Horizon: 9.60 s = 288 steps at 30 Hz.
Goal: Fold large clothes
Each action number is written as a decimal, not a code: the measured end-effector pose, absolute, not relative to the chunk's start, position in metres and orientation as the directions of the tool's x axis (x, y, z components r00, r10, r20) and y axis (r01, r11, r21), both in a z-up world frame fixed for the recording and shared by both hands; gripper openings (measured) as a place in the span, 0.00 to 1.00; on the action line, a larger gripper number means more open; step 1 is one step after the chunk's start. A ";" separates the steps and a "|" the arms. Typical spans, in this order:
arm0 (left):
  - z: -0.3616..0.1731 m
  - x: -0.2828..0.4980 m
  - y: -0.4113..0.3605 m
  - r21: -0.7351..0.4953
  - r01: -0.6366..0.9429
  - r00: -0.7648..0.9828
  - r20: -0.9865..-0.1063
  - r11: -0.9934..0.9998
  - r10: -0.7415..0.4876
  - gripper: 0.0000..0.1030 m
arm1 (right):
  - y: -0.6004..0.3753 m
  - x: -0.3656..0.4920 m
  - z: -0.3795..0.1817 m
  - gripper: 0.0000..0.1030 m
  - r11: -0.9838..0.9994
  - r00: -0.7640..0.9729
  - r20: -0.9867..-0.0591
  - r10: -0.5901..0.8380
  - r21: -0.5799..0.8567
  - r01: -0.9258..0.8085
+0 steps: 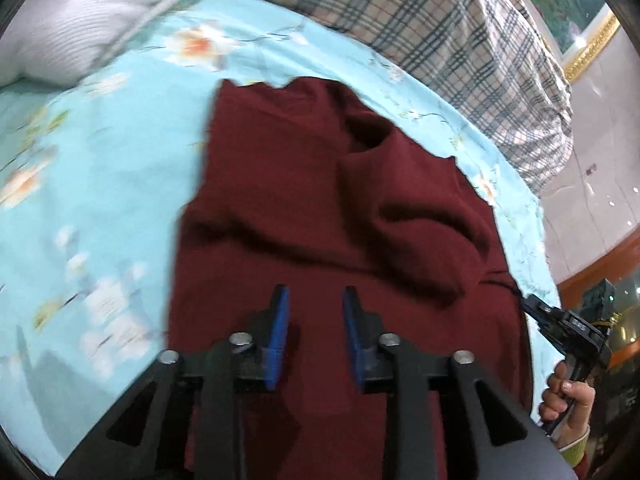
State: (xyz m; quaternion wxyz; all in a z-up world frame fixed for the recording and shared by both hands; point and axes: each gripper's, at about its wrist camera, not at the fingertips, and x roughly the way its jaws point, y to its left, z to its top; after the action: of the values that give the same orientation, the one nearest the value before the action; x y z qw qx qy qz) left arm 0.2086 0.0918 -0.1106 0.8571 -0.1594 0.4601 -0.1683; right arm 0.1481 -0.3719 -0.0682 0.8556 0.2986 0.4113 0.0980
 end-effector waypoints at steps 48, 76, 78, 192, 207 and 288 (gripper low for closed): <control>-0.106 0.049 0.129 -0.591 0.351 0.465 -0.563 0.726 -0.683 0.04 | -0.372 -0.014 -0.090 0.05 0.575 0.542 -0.393 0.743 0.788 -0.218; -0.093 0.353 0.108 -0.596 0.123 0.635 -0.567 0.793 -0.524 0.04 | -0.414 0.295 -0.079 0.05 0.656 0.651 -0.486 0.583 0.754 -0.025; -0.110 0.365 0.104 -0.584 0.103 0.616 -0.598 0.805 -0.513 0.05 | -0.412 0.305 -0.092 0.05 0.673 0.632 -0.522 0.572 0.740 0.002; -0.112 0.251 -0.166 -0.268 0.481 0.558 -0.641 0.835 -0.527 0.11 | -0.382 0.278 -0.115 0.61 0.267 0.540 -0.245 0.805 0.963 0.037; -0.083 0.239 -0.205 -0.159 0.539 0.616 -0.595 0.827 -0.516 0.11 | -0.376 0.338 -0.054 0.15 0.567 0.491 -0.417 0.765 0.798 -0.206; -0.109 0.285 0.038 -0.418 0.343 0.399 -0.746 0.841 -0.533 0.58 | -0.232 0.265 -0.101 0.31 0.581 0.347 -0.489 0.801 0.774 -0.250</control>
State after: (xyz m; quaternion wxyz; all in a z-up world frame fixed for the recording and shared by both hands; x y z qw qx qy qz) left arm 0.2846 0.0381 -0.1093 0.8306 -0.0988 0.4804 -0.2638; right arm 0.2654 -0.2318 -0.1009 0.7632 0.3015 0.4563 0.3443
